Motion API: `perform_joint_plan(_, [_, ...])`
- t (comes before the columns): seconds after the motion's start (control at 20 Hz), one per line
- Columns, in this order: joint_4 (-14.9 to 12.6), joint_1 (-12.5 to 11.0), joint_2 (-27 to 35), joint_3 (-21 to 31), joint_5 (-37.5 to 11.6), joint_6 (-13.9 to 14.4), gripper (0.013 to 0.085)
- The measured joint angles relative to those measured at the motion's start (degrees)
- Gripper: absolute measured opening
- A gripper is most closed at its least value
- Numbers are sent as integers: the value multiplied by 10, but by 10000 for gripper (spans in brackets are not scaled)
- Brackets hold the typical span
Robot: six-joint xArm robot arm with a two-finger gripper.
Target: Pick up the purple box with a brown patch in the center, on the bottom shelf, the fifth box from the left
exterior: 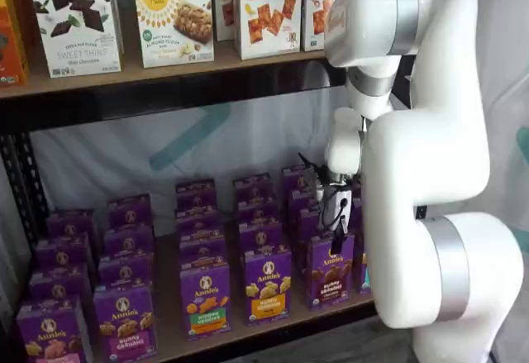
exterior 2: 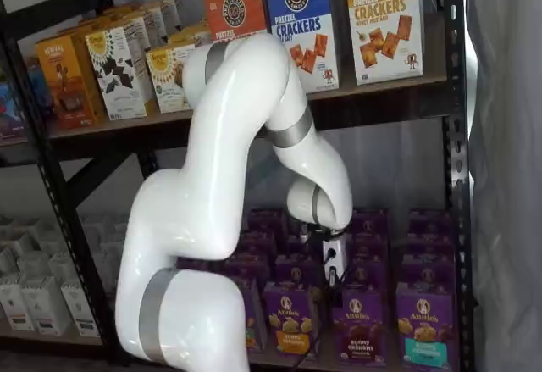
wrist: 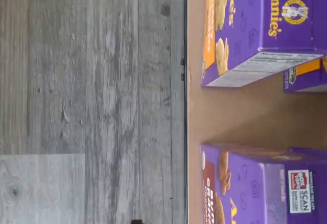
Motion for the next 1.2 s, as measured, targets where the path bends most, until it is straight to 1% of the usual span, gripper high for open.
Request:
perform_joint_plan(0.15, [15,4,10,-21,34,-9,850])
perform_joint_plan(0.25, [22,8,19,-31,40,-11,850])
perform_joint_plan(0.4, [44,11,27,-39,34,-28,850])
perform_joint_plan(0.45, [56,12,30,-41,30,-38,850])
perform_joint_plan(0.5, [77,14,33,-42,22,-56,850])
perform_joint_plan(0.6, [101,15,39,-45,8,-77,850])
perform_joint_plan(0.65, [109,15,44,-49,4,-84,850])
perform_joint_plan(0.7, [109,14,48,-54,2,-85,850])
perform_joint_plan(0.8, [99,11,56,-63,2,-79,850])
perform_joint_plan(0.9, [78,7,66,-76,8,-63,850])
perform_joint_plan(1.05, [59,3,84,-101,20,-49,850])
perform_joint_plan(1.15, [30,0,96,-115,23,-25,850])
perform_joint_plan(1.2, [11,-1,103,-123,25,-8,850])
